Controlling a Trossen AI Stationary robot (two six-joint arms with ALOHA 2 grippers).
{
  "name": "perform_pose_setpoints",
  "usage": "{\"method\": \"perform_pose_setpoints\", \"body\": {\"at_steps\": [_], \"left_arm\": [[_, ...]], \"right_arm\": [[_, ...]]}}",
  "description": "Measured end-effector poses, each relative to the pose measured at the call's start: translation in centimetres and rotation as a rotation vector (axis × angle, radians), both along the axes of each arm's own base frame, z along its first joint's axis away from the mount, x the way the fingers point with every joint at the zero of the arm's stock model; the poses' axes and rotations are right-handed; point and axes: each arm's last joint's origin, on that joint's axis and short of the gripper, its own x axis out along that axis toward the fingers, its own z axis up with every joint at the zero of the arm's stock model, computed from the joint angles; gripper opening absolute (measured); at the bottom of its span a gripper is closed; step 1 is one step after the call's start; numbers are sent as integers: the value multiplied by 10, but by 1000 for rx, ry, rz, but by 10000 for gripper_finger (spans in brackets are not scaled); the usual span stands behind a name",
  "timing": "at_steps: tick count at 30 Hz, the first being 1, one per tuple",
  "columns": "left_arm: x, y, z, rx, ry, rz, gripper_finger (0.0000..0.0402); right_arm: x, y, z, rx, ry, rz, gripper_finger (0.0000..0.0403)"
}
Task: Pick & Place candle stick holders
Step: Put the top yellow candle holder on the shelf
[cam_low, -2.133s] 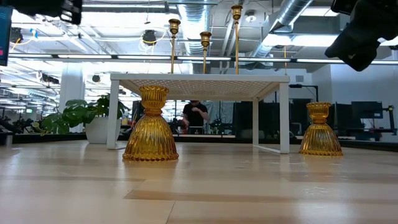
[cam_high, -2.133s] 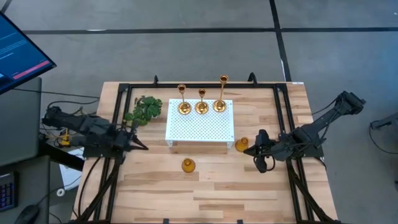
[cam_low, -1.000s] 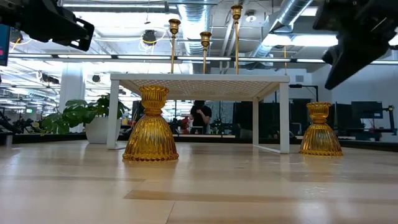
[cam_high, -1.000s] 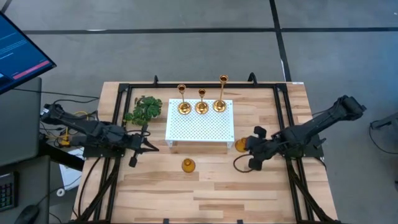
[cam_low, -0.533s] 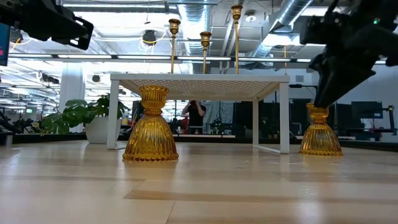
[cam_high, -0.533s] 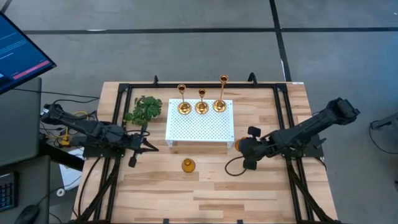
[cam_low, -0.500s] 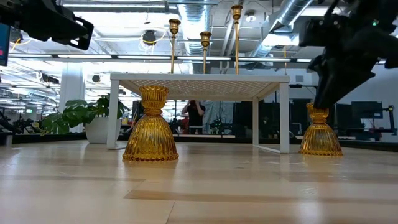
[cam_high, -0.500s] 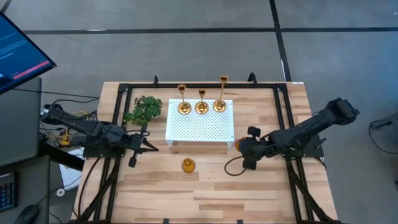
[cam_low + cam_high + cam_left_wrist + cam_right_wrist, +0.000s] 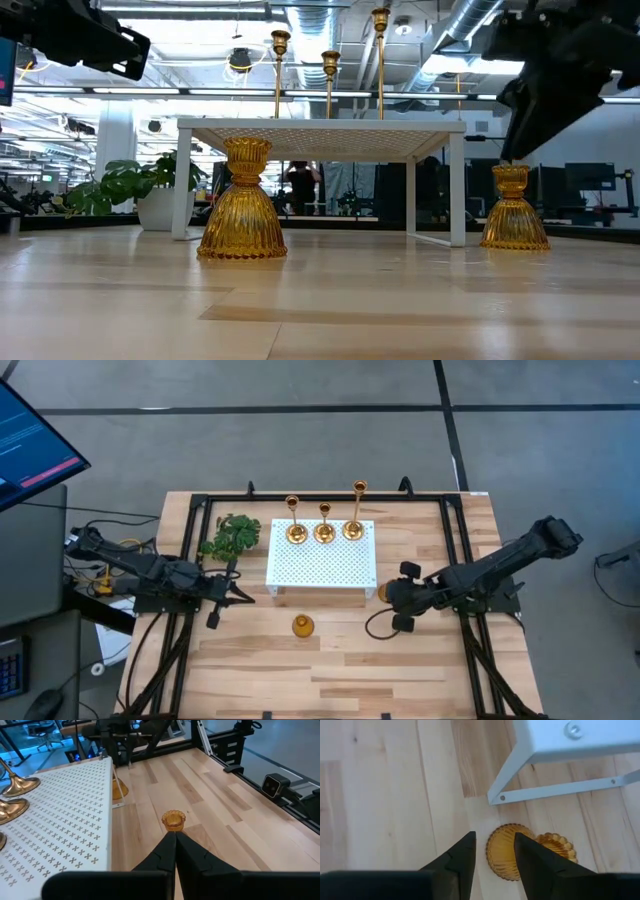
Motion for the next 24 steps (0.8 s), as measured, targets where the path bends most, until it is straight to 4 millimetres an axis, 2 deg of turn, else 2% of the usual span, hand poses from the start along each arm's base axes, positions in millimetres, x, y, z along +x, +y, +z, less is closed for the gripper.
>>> {"method": "perform_pose_setpoints", "body": {"at_steps": [5, 10, 18, 24], "left_arm": [[0, 0, 0, 0, 0, 0, 8], [0, 0, 0, 0, 2, 0, 8], [0, 0, -1, 2, 7, 0, 8], [3, -1, -3, 11, 31, 0, 8]], "right_arm": [[-4, -3, 7, 7, -24, -8, 119], [-7, -10, 5, -13, 19, -36, 119], [2, -22, -7, -36, 93, -99, 118], [8, -21, -17, -31, 153, -98, 117]]}}
